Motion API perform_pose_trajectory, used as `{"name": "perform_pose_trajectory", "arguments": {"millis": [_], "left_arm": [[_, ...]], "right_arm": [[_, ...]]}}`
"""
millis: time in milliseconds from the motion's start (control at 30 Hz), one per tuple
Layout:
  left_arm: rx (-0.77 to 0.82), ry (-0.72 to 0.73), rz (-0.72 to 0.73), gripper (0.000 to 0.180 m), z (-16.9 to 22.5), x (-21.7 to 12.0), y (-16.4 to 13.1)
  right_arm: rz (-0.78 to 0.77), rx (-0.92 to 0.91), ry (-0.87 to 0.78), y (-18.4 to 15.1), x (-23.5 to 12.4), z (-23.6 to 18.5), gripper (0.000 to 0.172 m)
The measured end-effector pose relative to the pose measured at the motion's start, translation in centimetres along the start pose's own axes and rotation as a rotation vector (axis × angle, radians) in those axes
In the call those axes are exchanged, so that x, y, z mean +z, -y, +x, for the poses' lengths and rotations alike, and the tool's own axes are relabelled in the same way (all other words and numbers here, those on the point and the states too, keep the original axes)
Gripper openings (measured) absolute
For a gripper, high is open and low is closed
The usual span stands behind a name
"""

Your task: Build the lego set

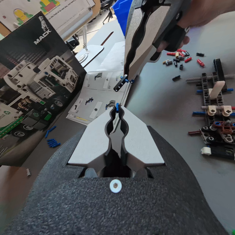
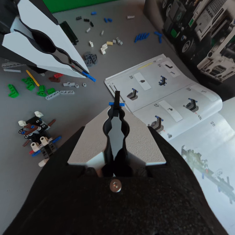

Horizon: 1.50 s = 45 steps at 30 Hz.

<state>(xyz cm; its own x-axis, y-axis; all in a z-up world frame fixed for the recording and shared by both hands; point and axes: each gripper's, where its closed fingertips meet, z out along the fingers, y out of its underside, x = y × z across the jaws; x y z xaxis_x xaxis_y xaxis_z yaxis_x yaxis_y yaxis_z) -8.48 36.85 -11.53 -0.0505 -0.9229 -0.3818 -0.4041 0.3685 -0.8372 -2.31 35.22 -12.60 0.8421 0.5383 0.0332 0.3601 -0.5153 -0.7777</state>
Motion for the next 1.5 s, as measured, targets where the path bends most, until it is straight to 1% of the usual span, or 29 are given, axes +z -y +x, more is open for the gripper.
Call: {"name": "perform_pose_trajectory", "arguments": {"millis": [33,100,167,200,233,267,300,367,400,500,600,700,800,1033,1100,1233,1367,1433,1500], "left_arm": [[-0.023,0.018,0.009,0.002,-0.8,-0.1,0.0],[-0.055,0.04,0.023,0.002,-1.9,-0.3,-0.2],[-0.078,0.049,0.033,0.002,-2.4,-0.3,-0.3],[-0.078,0.05,0.034,0.002,-2.5,-0.2,-0.4],[-0.073,0.048,0.033,0.002,-2.5,-0.1,-0.5],[-0.067,0.041,0.037,0.002,-2.3,0.0,-0.5],[-0.065,0.031,0.046,0.002,-2.1,0.1,-0.3],[-0.061,0.02,0.057,0.003,-1.6,0.2,-0.2],[-0.053,0.019,0.063,0.002,-1.4,0.2,0.0],[-0.041,0.016,0.086,0.002,-0.9,0.2,0.5],[-0.021,0.018,0.078,0.002,-0.5,0.3,0.4],[-0.017,0.013,0.057,0.002,-0.1,0.6,0.1],[-0.03,0.021,0.053,0.001,0.0,0.7,0.1],[-0.04,0.065,0.037,0.0,-0.9,0.6,-0.3],[-0.04,0.07,0.031,0.0,-1.1,0.5,-0.4],[-0.015,0.084,0.031,0.0,-1.2,0.3,-0.2],[0.019,0.082,0.035,0.0,-0.9,0.2,0.1],[0.028,0.059,0.042,0.0,-0.1,0.2,0.4],[0.058,0.05,0.057,0.0,0.6,0.1,0.9]], "right_arm": [[0.033,-0.022,0.024,0.9,0.3,0.1,0.006],[0.075,-0.05,0.03,2.1,1.1,0.0,0.007],[0.118,-0.061,-0.001,2.9,1.8,-0.2,0.006],[0.134,-0.027,0.002,3.0,1.9,-0.6,0.006],[0.116,0.013,0.017,2.9,1.8,-1.2,0.007],[0.135,0.025,0.019,3.1,1.5,-1.6,0.007],[0.155,0.03,-0.006,3.1,1.2,-1.3,0.007],[0.126,0.045,-0.019,2.2,1.2,-0.9,0.007],[0.124,0.075,0.017,1.8,1.3,-1.1,0.007],[0.15,0.269,0.193,1.5,1.4,-2.3,0.006],[0.154,0.324,0.229,1.2,1.6,-2.3,0.007],[0.153,0.337,0.251,1.1,2.0,-2.7,0.006],[0.165,0.323,0.225,1.2,2.4,-2.9,0.006],[0.201,0.292,0.18,2.3,1.8,-2.9,0.007],[0.191,0.271,0.149,2.1,1.8,-2.6,0.006],[0.187,0.238,0.049,1.8,1.1,-0.4,0.006],[0.227,0.224,-0.055,2.6,-1.1,2.7,0.007],[0.237,0.21,-0.13,2.8,-3.0,4.5,0.006],[0.263,0.183,-0.143,3.6,-5.6,4.7,0.007]]}}
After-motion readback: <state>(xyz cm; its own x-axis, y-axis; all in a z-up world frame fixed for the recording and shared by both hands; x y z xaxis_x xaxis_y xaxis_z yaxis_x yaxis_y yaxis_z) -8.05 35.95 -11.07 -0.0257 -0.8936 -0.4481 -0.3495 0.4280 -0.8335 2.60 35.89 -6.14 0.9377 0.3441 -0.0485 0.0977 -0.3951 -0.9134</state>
